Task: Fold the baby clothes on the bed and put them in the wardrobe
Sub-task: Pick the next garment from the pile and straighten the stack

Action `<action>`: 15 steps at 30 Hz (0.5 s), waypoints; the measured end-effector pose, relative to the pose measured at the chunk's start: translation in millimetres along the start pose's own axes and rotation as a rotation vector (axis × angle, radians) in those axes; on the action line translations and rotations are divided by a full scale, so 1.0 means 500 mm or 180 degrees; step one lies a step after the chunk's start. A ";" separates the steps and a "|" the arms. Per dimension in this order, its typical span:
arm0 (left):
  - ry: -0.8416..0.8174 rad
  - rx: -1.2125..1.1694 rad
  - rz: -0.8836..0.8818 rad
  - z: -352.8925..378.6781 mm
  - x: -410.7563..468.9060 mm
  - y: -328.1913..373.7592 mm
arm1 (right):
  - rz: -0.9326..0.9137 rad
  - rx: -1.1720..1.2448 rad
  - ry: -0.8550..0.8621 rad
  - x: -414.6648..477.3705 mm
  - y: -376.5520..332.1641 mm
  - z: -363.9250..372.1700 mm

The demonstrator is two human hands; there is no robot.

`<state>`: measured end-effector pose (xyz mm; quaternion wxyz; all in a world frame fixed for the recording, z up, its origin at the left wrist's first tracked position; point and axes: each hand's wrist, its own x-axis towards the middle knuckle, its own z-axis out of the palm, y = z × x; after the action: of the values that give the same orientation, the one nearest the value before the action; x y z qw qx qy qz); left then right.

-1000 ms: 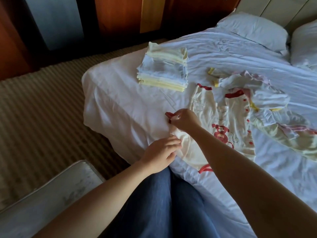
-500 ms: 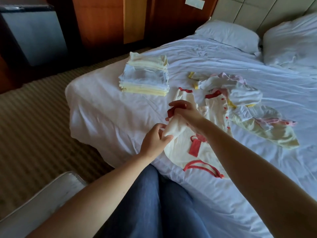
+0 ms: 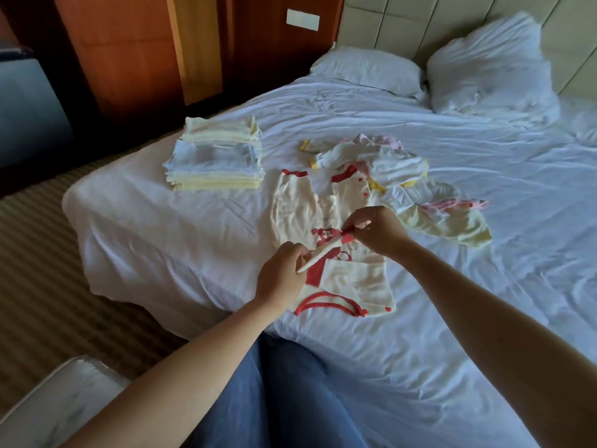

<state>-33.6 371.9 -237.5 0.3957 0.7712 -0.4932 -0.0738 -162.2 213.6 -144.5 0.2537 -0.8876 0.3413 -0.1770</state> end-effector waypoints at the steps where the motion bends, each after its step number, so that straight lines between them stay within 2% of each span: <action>1: -0.0093 0.0115 0.0090 0.007 -0.001 0.006 | -0.0002 -0.0109 0.0034 -0.009 0.015 -0.006; 6: -0.0649 0.0639 0.0423 0.035 -0.012 0.011 | -0.0065 -0.0882 -0.0160 -0.068 0.085 -0.014; 11: -0.1051 0.0893 0.0463 0.053 -0.021 -0.005 | 0.0026 -0.1394 -0.0567 -0.128 0.153 0.041; 12: -0.1034 0.0868 0.0465 0.052 -0.021 -0.004 | 0.0020 -0.1374 -0.0493 -0.136 0.155 0.050; 15: -0.0717 0.0840 0.0745 0.048 -0.017 0.000 | -0.0222 -0.0852 0.0324 -0.153 0.147 0.078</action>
<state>-49.7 366.2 -256.1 0.2395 0.7406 -0.6259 -0.0478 -234.9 232.6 -228.8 0.1091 -0.9147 0.3431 -0.1834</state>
